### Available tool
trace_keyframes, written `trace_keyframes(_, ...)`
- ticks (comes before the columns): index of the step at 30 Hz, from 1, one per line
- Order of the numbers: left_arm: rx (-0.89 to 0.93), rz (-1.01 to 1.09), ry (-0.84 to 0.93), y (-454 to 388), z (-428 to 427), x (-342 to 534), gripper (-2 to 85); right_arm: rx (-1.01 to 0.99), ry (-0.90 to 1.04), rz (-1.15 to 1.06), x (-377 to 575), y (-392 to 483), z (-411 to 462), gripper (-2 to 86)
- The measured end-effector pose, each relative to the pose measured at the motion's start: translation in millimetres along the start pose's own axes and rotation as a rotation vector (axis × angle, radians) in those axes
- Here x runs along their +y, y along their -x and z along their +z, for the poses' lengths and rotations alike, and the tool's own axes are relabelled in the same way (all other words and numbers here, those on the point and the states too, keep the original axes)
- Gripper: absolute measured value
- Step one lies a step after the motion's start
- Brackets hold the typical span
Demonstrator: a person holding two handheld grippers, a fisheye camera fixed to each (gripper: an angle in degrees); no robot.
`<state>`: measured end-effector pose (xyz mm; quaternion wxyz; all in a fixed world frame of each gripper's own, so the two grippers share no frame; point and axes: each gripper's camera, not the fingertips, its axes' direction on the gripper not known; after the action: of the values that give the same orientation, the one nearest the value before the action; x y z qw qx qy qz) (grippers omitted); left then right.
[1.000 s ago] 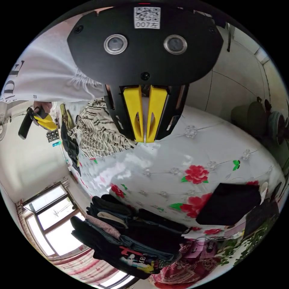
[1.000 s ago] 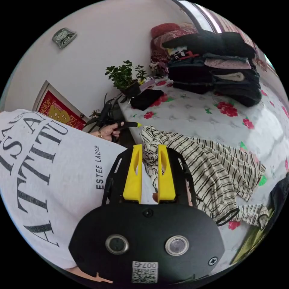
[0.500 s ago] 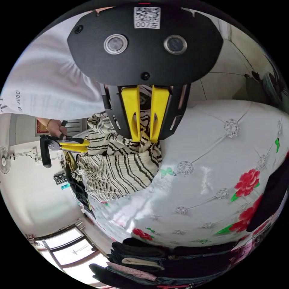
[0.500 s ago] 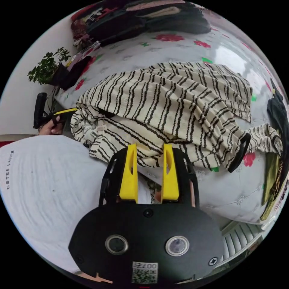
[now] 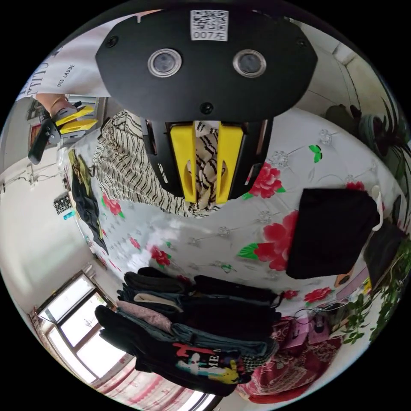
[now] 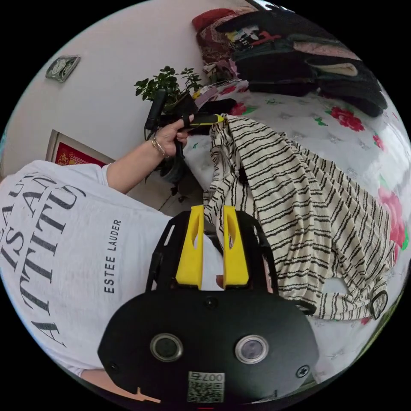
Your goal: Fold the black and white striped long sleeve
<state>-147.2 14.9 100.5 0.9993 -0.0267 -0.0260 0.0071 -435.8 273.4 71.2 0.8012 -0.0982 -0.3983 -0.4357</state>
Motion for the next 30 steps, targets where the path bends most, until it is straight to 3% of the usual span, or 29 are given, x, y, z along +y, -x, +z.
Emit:
trace_keyframes(5, -0.039, -0.103, 0.014, 16, -14, 77, 8.4, 0.138, 0.079, -0.025, -31, -17, 23, 6.5)
trace_keyframes(11, 0.077, -0.087, 0.279, -14, 19, 161, 10.2, 0.204, 0.387, 0.081, -23, -65, 100, 3.8)
trace_keyframes(16, 0.106, -0.030, 0.402, -33, 51, 172, 13.8, 0.244, 0.080, 0.224, -25, -98, 14, 0.5)
trace_keyframes(20, 0.148, -0.065, 0.413, -30, 59, 170, 13.2, 0.526, -0.110, 0.286, -45, -108, -65, 0.8)
trace_keyframes(25, 0.164, -0.123, 0.466, -32, 81, 176, 6.0, 0.414, -0.096, 0.013, -94, -64, -44, 3.7)
trace_keyframes(30, 0.180, -0.133, 0.449, -32, 78, 191, 0.7, 0.243, 0.190, -0.352, -125, 1, 82, 6.7)
